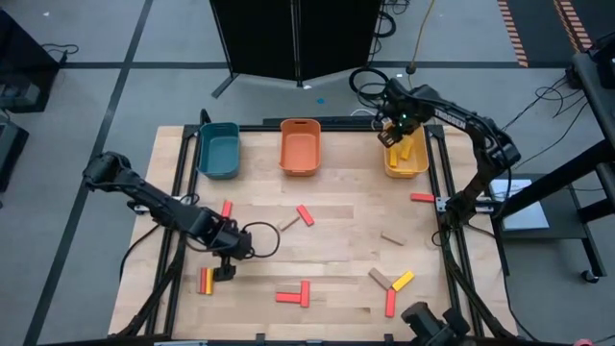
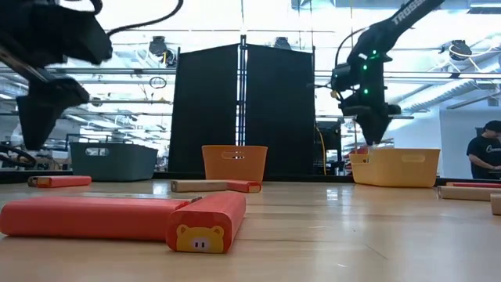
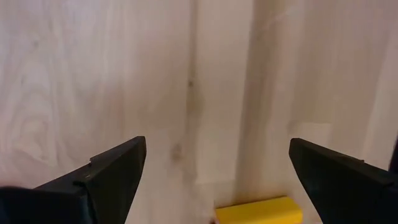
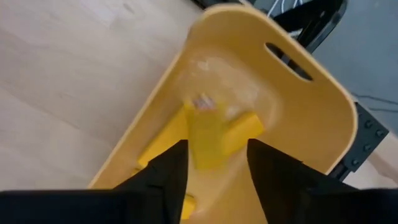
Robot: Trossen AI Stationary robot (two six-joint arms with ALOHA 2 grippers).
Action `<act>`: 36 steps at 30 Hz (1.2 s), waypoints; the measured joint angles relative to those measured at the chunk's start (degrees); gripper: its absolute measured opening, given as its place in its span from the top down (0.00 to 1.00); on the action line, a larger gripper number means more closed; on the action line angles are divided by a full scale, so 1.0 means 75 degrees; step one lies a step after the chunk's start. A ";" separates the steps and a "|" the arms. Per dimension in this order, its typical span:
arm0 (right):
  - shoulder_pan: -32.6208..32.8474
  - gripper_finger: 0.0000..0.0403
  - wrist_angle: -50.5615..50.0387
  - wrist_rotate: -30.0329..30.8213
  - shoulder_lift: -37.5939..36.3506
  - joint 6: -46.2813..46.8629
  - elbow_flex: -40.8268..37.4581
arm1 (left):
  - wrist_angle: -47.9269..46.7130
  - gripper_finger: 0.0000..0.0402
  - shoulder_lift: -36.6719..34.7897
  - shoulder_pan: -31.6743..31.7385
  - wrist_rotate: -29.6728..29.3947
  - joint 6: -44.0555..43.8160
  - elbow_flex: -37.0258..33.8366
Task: Sort blocks
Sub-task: Put the yellow block into the yellow bin
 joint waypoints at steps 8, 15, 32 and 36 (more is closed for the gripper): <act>-0.0012 0.46 -0.0494 -0.0032 0.0149 -0.0090 0.0113 | -0.0283 0.02 0.0000 -0.0657 -0.0159 -0.0680 0.0422; 0.0543 0.44 0.0087 -0.1425 -0.0760 -0.0085 0.0207 | -0.0435 0.02 0.0000 -0.1423 -0.0350 -0.1996 0.0887; 0.5527 0.45 0.6617 -0.1209 -0.3213 0.0167 -0.2759 | -0.0414 0.02 0.0545 -0.3051 -0.0475 -0.4473 0.1200; 0.5939 0.45 0.8657 -0.1142 -0.3282 0.0432 -0.4013 | -0.0406 0.02 0.0548 -0.3003 -0.0847 -0.3789 0.1198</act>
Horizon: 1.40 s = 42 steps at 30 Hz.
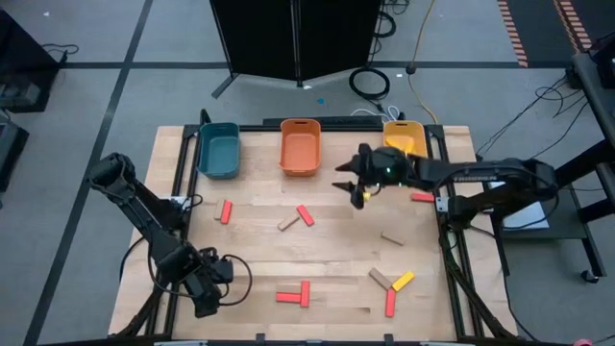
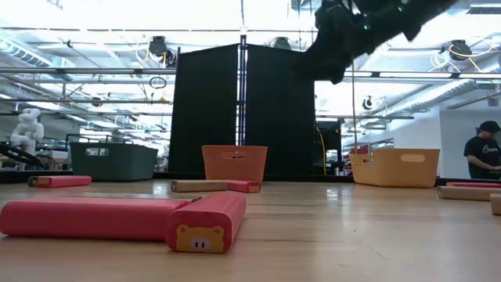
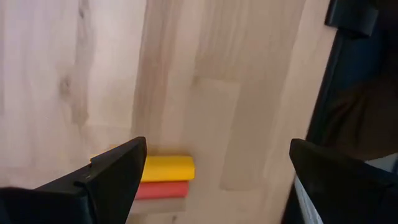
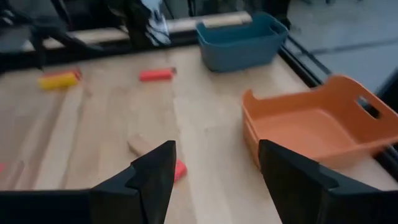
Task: Sort blocks
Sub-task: Put the yellow block into the yellow bin
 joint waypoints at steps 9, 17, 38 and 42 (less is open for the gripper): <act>0.0113 0.45 0.0579 -0.0044 -0.0145 0.0072 -0.0396 | -0.0092 0.02 0.0000 0.0002 -0.0807 0.0194 -0.0003; 0.0120 0.45 0.0326 -0.0076 -0.0137 -0.0070 -0.0396 | -0.0369 0.02 0.0248 -0.0050 -0.0804 0.0307 -0.0009; 0.0120 0.45 0.0215 -0.0076 -0.0137 -0.0444 -0.0396 | -0.0814 0.02 0.1676 -0.0065 0.0383 0.0644 -0.0015; 0.0120 0.45 0.0218 -0.0076 -0.0134 -0.0440 -0.0396 | -0.1175 0.02 0.1679 -0.0065 0.0396 0.0639 -0.0015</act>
